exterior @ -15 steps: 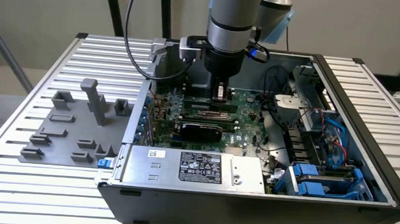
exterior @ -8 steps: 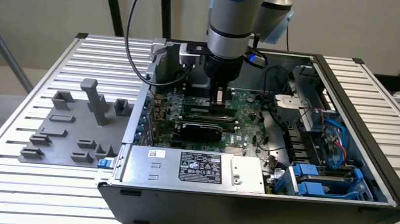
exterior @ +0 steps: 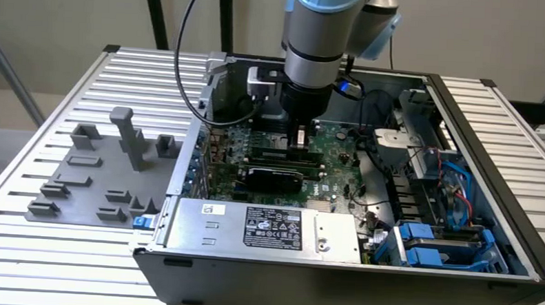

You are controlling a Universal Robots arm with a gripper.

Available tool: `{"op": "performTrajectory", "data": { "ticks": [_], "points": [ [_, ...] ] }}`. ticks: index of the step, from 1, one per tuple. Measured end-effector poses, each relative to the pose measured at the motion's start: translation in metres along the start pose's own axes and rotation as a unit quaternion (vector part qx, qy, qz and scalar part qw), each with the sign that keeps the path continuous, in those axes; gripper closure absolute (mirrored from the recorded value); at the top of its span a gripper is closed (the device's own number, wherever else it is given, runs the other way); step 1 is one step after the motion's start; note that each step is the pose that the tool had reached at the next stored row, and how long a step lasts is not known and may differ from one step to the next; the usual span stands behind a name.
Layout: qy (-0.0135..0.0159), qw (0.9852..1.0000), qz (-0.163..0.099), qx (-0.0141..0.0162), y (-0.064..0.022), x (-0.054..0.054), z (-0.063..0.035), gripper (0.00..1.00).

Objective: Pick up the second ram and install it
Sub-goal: 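Insert the second ram into the second slot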

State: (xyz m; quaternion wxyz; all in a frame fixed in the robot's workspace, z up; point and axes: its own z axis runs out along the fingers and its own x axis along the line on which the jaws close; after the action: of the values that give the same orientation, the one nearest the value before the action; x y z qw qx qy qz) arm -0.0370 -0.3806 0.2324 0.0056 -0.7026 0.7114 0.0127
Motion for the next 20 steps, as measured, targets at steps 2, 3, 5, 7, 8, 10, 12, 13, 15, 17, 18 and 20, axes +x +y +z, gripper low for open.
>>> {"op": "performTrajectory", "data": {
  "ticks": [2, 3, 5, 7, 8, 10, 12, 13, 15, 17, 18, 20],
  "points": [
    [0.0001, 1.0, 0.0, -0.0001, -0.0001, 0.0, 0.0, 1.0],
    [0.0, 1.0, 0.0, -0.0001, -0.0001, 0.0, 0.0, 1.0],
    [0.0, 1.0, 0.0, -0.0001, -0.0001, 0.0, 0.0001, 1.0],
    [-0.0002, 1.0, 0.0, -0.0003, -0.0001, 0.0002, 0.0002, 1.0],
    [-0.0002, 1.0, 0.0, -0.0003, -0.0001, 0.0004, 0.0002, 1.0],
    [-0.0001, 1.0, 0.0, -0.0004, 0.0005, 0.0005, 0.0003, 1.0],
    [-0.0001, 1.0, 0.0, -0.0004, 0.0017, 0.0013, 0.0003, 1.0],
    [-0.0001, 1.0, 0.0, -0.0004, 0.0024, 0.0018, 0.0003, 1.0],
    [-0.0002, 1.0, 0.0, -0.0004, 0.0032, 0.0033, 0.0004, 1.0],
    [-0.0003, 1.0, -0.001, -0.0004, 0.0032, 0.0039, 0.0005, 1.0],
    [-0.0002, 1.0, -0.001, -0.0002, 0.0032, 0.0039, 0.0005, 1.0],
    [-0.001, 1.0, -0.001, 0.0009, 0.0031, 0.004, 0.0011, 1.0]
  ]
}}
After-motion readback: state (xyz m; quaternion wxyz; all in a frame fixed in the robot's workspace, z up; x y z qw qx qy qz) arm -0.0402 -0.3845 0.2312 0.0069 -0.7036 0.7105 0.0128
